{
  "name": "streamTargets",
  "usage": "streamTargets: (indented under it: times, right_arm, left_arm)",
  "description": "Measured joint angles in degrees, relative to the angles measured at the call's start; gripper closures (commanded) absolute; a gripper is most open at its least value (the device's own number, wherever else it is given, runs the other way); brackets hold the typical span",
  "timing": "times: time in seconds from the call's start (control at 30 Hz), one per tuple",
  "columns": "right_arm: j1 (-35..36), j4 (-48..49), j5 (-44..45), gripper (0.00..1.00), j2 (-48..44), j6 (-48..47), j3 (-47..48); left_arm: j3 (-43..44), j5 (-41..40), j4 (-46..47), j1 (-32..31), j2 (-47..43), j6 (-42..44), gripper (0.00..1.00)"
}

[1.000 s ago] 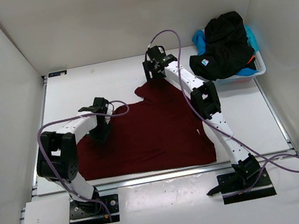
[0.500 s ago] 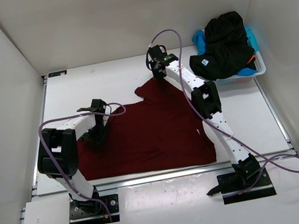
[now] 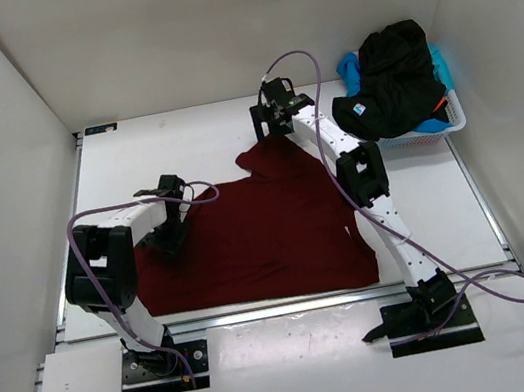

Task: Fold and stack the t-shirts
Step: Grap the side of the flattened tshirt furthest away from the robot with both arms

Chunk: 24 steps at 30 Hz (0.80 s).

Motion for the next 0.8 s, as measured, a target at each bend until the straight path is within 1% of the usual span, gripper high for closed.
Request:
streamTargets:
  times: [0.27,0.3,0.33,0.37,0.4,0.43,0.5,0.57,0.63,0.67,0.7,0.73,0.77,0.8]
  right_arm:
    - [-0.76,-0.02,0.0,0.01,-0.52,-0.96,-1.97]
    - [-0.74,0.15,-0.09,0.05,-0.59,-1.31,-2.25]
    - [-0.68,0.31,-0.22,0.11,-0.76,-1.62,-2.62]
    - [-0.59,0.46,-0.31,0.15,-1.03,-1.95,-3.1]
    - [-0.5,0.48,-0.37,0.23,-1.2,-2.05,-3.32]
    - [-0.42,0.48,-0.52,0.37,-1.2,-2.23,-3.41]
    - [-0.28,0.59,-0.63,0.54,-1.27,-2.47,-3.63]
    - [0.11,0.76,-0.76,0.68,-1.36,-2.32,-3.89]
    - [0.66,0.94,-0.83,0.78,-1.36,-2.36,-3.93]
    - [0.98,0.96,-0.74,0.85,-1.38,-2.38,-3.91]
    - [1.33,1.01,-0.79,0.89,-1.38,-2.25,-3.91]
    - [1.64,1.03,-0.68,0.97,-1.38,-2.25,-3.91]
    - [1.9,1.05,-0.42,1.0,-1.38,-2.29,-3.91]
    - [2.1,1.01,-0.09,1.0,-1.4,-2.29,-3.91]
  left_arm:
    - [-1.31,-0.87,-0.39,-0.68,-0.68,-0.04,0.31]
    - [-1.33,-0.96,-0.44,-0.81,-0.68,-0.07,0.32]
    - [-1.33,-1.03,-0.59,-0.98,-0.68,-0.15,0.31]
    - [-1.33,-1.07,-0.76,-1.03,-0.68,-0.22,0.32]
    - [-1.33,-1.11,-1.01,-1.05,-0.68,-0.24,0.31]
    - [-1.33,-1.14,-1.27,-1.05,-0.68,-0.22,0.32]
    - [-1.38,-1.16,-1.6,-1.03,-0.68,-0.22,0.32]
    - [-1.81,-1.31,-1.6,-0.87,-0.79,-0.22,0.31]
    - [-2.49,-1.49,-1.7,-0.68,-1.4,-0.2,0.3]
    - [-2.91,-1.51,-1.64,-0.55,-1.81,-0.2,0.31]
    - [-3.45,-1.53,-1.66,-0.39,-2.29,-0.2,0.31]
    - [-3.98,-1.57,-1.73,-0.2,-2.78,-0.2,0.31]
    - [-4.5,-1.57,-1.7,-0.13,-3.21,-0.17,0.31]
    - [-5.07,-1.55,-1.64,-0.09,-3.76,-0.17,0.31]
